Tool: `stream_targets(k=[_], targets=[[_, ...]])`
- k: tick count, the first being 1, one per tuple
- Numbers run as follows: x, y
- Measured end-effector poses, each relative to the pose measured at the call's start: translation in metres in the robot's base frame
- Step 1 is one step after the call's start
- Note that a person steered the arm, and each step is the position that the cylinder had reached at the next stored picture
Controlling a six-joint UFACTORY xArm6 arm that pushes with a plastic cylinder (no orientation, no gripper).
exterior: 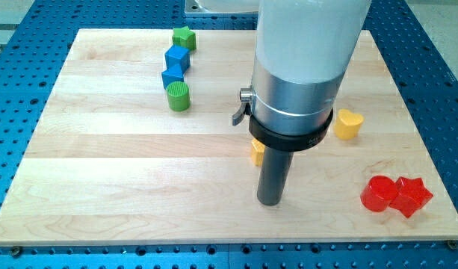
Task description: Move the green star diagonal top left to the heart
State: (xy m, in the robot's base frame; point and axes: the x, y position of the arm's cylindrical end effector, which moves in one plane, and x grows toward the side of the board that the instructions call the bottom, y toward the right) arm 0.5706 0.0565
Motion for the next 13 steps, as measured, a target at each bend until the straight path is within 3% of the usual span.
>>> stream_targets(k=[1,2,3,4,7,8,11,12,13], targets=[[-0.016,-0.046],[-0.040,-0.155],[-0.104,-0.223],[-0.152,-0.216],[-0.153,-0.214],[-0.183,-0.214],[-0.331,-0.171],[-0.361,-0.146],[-0.361,-0.110]])
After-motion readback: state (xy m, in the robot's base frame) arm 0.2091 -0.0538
